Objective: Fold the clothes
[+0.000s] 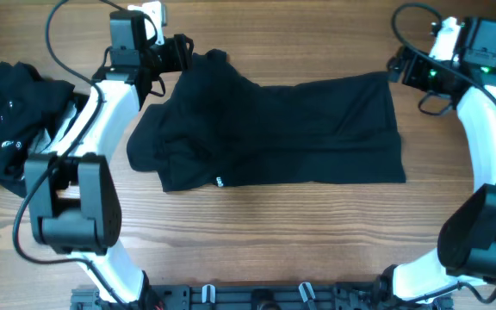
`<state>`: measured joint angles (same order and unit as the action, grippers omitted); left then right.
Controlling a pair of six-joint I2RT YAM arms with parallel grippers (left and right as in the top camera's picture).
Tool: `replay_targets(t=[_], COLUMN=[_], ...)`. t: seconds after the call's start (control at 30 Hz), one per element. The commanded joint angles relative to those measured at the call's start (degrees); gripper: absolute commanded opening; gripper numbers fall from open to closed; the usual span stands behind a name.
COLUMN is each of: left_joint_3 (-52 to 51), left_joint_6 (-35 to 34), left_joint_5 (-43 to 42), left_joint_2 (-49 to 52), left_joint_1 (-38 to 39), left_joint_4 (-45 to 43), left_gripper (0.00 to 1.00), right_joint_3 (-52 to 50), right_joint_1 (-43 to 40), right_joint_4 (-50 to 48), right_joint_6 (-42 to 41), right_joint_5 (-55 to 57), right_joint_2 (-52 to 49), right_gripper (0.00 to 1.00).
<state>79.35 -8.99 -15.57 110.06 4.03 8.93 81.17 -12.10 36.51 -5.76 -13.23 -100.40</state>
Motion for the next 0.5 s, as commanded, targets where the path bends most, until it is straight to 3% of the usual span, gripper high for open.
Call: replay_targets(t=[0.0,0.03,0.23,0.33,0.47], left_joint_3=[0.2,0.2,0.2,0.2,0.2], left_joint_6=[1.1,1.1,1.1,1.1,1.1], left_joint_5=[-2.5,-4.8,-4.8,-4.8,-4.8], left_joint_2=[1.8,1.8,4.0,4.4,6.6], left_joint_1=[0.1,0.2,1.5,2.1,4.2], left_joint_4=[4.9,5.7,5.3,5.8,7.7], left_gripper=[0.66,0.66,0.69,0.7,0.69], right_joint_3=[0.5,0.5,0.5,0.5,0.5], right_joint_1=[0.2,0.3,0.8,0.9,0.9], right_joint_4=[2.0,1.3,-7.4,-12.2,-17.5], right_joint_6=[-2.0,-1.7,-2.3,-3.4,-3.4], right_joint_5=[3.3,3.3,0.3,-0.8,-1.0], right_joint_2=[-3.5,-4.5,-15.6,-20.2,-21.8], right_gripper=[0.87,0.82,0.78,0.69,0.63])
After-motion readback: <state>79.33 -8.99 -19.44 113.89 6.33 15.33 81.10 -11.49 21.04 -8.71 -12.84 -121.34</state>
